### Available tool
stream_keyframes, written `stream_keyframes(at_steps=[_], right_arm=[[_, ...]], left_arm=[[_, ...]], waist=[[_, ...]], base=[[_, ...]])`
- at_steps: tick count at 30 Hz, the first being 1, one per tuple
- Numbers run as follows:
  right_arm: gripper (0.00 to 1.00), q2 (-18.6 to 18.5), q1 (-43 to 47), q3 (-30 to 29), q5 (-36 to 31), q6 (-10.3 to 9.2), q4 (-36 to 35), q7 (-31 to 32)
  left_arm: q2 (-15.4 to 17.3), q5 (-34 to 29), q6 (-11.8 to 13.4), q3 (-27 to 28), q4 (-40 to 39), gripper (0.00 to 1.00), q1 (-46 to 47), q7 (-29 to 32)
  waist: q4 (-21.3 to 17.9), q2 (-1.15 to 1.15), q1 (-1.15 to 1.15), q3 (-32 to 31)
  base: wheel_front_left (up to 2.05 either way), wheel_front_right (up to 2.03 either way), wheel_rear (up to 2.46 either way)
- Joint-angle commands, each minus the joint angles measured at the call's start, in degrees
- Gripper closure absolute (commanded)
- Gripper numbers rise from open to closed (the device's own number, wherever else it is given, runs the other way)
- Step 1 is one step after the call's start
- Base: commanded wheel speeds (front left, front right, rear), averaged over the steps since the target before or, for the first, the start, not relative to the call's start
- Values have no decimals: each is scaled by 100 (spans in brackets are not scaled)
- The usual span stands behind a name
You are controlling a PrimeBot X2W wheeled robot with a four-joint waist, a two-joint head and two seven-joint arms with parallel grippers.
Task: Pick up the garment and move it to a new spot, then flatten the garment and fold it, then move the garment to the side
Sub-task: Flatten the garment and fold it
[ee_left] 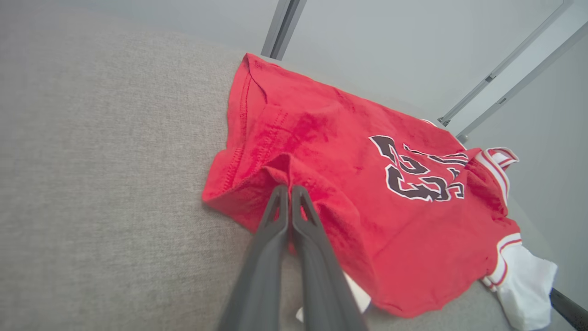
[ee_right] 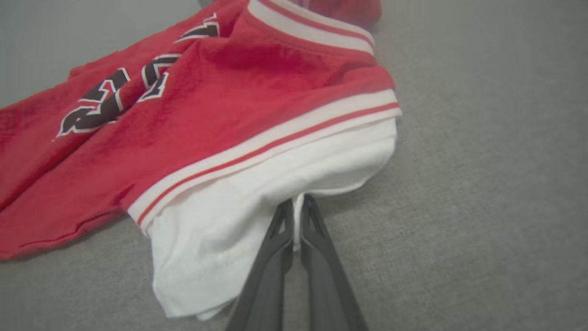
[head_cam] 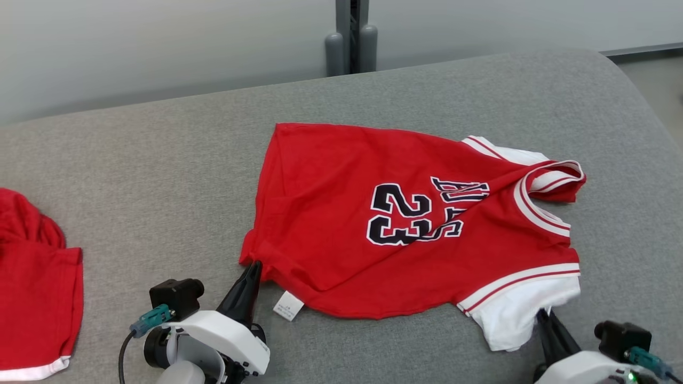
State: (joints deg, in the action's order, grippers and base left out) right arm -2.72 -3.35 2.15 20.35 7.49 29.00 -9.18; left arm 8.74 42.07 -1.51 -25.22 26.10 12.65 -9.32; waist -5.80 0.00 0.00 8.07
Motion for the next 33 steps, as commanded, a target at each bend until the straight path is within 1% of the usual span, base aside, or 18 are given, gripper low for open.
stream_keyframes(at_steps=[1,3,6,9,12,14,17,20,22,23,24,25,26,28,30,32,33], right_arm=[[100,-38,-65,-16,-65,0,-108,-21],[100,-90,-125,5,-167,0,-353,38],[100,-267,-243,157,-316,0,-803,192],[100,-535,-393,147,-438,0,-1265,413],[100,-779,-593,157,-475,0,-1672,701],[100,-964,-777,180,-481,0,-1872,888],[100,-1209,-1115,283,-462,0,-2066,1126],[100,-1444,-1552,397,-435,0,-2140,1324],[100,-1500,-1706,471,-424,0,-2152,1369],[100,-1536,-1857,539,-362,0,-2147,1401],[100,-1666,-2165,676,-302,0,-2084,1476],[100,-1666,-2165,676,-302,0,-2084,1476],[100,-1781,-2493,815,-206,0,-1988,1526],[100,-1797,-2645,851,-117,0,-1917,1554],[100,-1818,-2938,832,104,0,-1715,1566],[100,-2018,-3245,962,58,-1,-1525,1552],[100,-2047,-3375,1051,80,0,-1423,1518]], left_arm=[[28,44,-8,16,-31,100,42,5],[38,66,4,32,-56,100,15,1],[98,-38,62,-30,-50,100,-29,4],[95,31,33,-28,-94,100,-38,46],[166,-12,46,-42,-166,100,27,99],[182,2,7,-64,-271,100,121,173],[196,211,-90,6,-485,100,239,362],[244,486,-167,135,-753,100,384,625],[271,579,-188,187,-848,100,444,717],[301,673,-192,252,-941,100,504,802],[347,866,-178,377,-1134,100,616,993],[347,866,-178,377,-1134,100,616,993],[416,1040,-145,500,-1333,100,746,1179],[457,1120,-137,556,-1421,100,817,1281],[561,1172,-27,654,-1521,100,968,1449],[656,1078,91,644,-1579,100,1163,1593],[659,1056,143,642,-1608,100,1251,1649]], waist=[[69,0,0,-29],[148,0,0,-74],[239,0,0,-156],[354,0,0,-236],[500,0,0,-318],[612,0,0,-353],[744,0,0,-416],[822,0,0,-483],[840,0,0,-506],[854,0,0,-529],[884,0,0,-579],[884,0,0,-579],[899,0,0,-614],[902,0,0,-638],[916,0,0,-696],[932,0,0,-734],[937,0,0,-764]], base=[[0,0,0],[0,0,0],[0,0,0],[0,0,0],[0,0,0],[0,0,0],[0,0,0],[0,0,0],[0,0,0],[0,0,0],[0,0,0],[0,0,0],[0,0,0],[0,0,0],[0,0,0],[0,0,0],[0,0,0]])
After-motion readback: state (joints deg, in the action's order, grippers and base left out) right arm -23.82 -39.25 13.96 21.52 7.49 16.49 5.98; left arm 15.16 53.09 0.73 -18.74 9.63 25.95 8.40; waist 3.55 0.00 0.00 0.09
